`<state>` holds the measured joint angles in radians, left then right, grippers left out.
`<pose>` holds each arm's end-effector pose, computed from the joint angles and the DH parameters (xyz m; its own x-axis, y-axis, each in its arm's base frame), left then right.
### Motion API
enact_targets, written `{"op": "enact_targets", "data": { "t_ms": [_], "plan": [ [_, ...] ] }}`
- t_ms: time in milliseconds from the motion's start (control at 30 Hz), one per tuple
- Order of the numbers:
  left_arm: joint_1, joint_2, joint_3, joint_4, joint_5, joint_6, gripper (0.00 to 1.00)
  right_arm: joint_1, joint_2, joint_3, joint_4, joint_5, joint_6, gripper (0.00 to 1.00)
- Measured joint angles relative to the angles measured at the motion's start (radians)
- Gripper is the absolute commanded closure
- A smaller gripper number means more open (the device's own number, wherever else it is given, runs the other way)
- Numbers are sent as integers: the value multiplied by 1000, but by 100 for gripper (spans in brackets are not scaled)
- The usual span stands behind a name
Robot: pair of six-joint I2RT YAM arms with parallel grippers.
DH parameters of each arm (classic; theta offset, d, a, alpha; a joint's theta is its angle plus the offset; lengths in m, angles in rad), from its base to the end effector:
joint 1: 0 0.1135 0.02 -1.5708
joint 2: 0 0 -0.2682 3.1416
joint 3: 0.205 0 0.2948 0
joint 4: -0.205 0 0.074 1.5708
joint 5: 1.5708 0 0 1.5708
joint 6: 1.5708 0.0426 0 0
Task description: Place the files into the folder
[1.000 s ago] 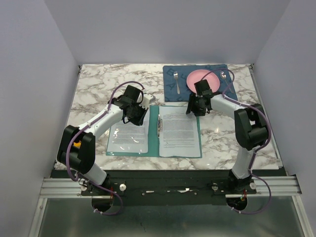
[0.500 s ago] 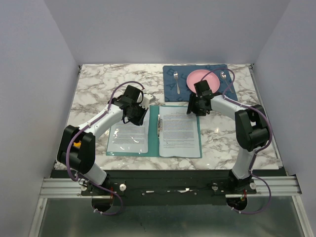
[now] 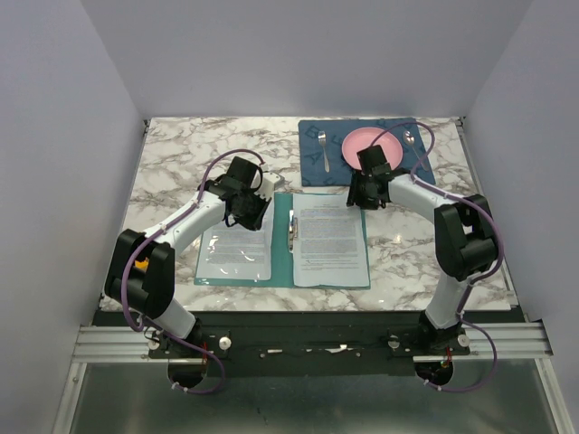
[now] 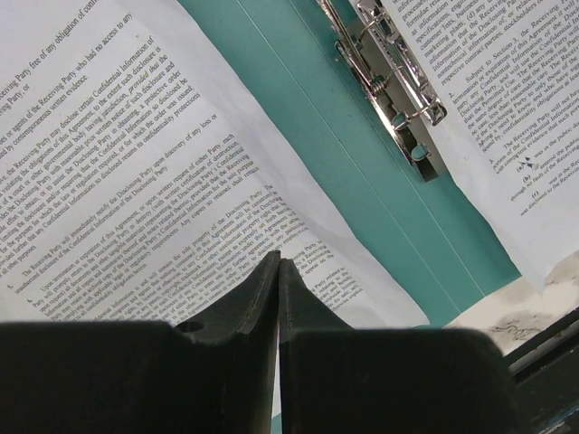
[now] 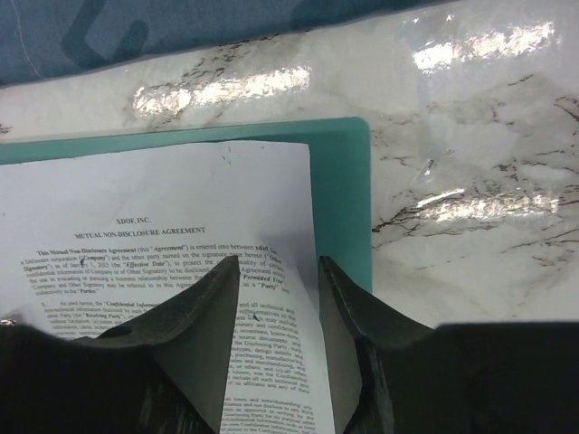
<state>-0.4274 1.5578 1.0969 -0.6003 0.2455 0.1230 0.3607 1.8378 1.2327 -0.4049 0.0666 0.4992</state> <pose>0.3215 -0.1578 0.2064 -0.7258 0.4614 -0.5102 0.6036 0.7829 -0.1507 0.3979 0.1471 0.1587 -0.8484 0.1905 -0.4939 0.0992 0.9737 0.2051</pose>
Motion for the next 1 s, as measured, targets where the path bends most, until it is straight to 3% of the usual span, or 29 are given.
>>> {"op": "enact_targets", "data": {
  "t_ms": [233,400,567,800,1000],
  "plan": [
    [0,0,0,0,-2,0,85,0,-13,-10,-15,79,25,32],
    [0,0,2,-1,-3,0,84,0,-92,-48,-30,133,63,31],
    [0,0,11,-4,-24,2,84,-1,-148,-52,-22,117,92,39],
    [0,21,39,8,-106,27,84,4,-161,-79,164,-206,125,45],
    [0,107,45,37,-198,46,85,59,-39,-34,344,-476,156,38]
  ]
}}
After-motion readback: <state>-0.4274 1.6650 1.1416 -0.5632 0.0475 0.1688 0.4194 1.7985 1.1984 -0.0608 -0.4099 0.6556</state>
